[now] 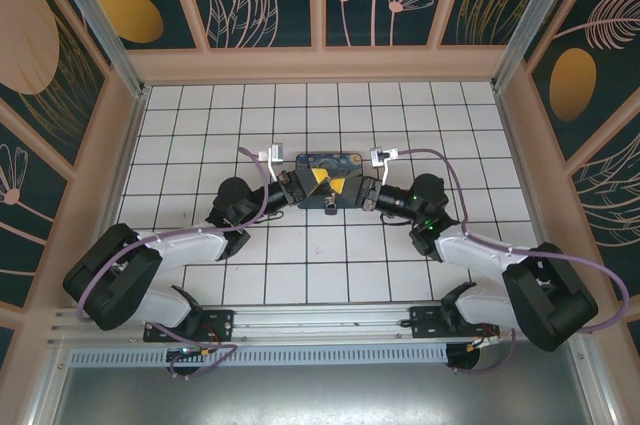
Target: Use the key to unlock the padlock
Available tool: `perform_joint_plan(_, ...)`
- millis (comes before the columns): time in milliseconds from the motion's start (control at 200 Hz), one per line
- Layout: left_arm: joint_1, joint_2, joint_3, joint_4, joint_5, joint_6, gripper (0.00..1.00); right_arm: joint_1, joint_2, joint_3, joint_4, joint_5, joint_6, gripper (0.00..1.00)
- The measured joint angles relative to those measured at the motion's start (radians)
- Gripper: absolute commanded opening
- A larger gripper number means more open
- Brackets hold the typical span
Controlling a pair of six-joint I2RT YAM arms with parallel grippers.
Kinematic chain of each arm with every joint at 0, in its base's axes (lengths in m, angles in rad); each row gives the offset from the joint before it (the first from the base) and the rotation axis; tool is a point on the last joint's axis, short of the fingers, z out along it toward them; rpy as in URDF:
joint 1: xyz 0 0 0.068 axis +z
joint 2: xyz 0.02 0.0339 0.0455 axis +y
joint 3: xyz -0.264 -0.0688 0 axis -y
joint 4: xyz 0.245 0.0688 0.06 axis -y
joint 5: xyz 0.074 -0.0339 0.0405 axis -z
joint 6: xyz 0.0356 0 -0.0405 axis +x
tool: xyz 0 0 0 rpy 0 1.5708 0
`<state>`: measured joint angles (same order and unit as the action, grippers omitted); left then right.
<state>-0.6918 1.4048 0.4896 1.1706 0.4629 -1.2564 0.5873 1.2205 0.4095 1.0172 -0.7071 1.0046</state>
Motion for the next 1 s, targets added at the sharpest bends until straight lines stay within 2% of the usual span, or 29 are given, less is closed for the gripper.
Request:
perform_joint_plan(445, 0.006, 0.007, -0.023, 0.05, 0.0, -0.018, 0.0, 0.009, 0.033, 0.0, 0.035, 0.006, 0.016, 0.0)
perform_joint_plan(510, 0.006, 0.01, -0.025, 0.059, -0.001, -0.022, 0.0, 0.01, 0.037, 0.0, 0.044, 0.007, 0.023, 0.0)
perform_joint_plan(581, 0.006, 0.011, -0.027, 0.06, -0.003, -0.024, 0.18, 0.01, 0.039, 0.0, 0.047, 0.007, 0.024, 0.0)
perform_joint_plan(631, 0.006, 0.01, -0.027, 0.06, -0.003, -0.022, 0.37, 0.011, 0.039, 0.0, 0.046, 0.009, 0.023, 0.0)
perform_joint_plan(736, 0.006, 0.0, -0.027, -0.001, -0.01, -0.002, 0.64, 0.011, 0.027, 0.0, 0.018, 0.024, 0.01, 0.0)
perform_joint_plan(886, 0.006, -0.082, -0.008, -0.219, -0.058, 0.097, 0.76, 0.007, -0.025, -0.02, -0.06, 0.037, -0.024, 0.0)
perform_joint_plan(1001, 0.006, -0.138, 0.051, -0.412, -0.113, 0.189, 0.77, -0.018, -0.07, -0.029, -0.15, 0.053, -0.055, 0.0)
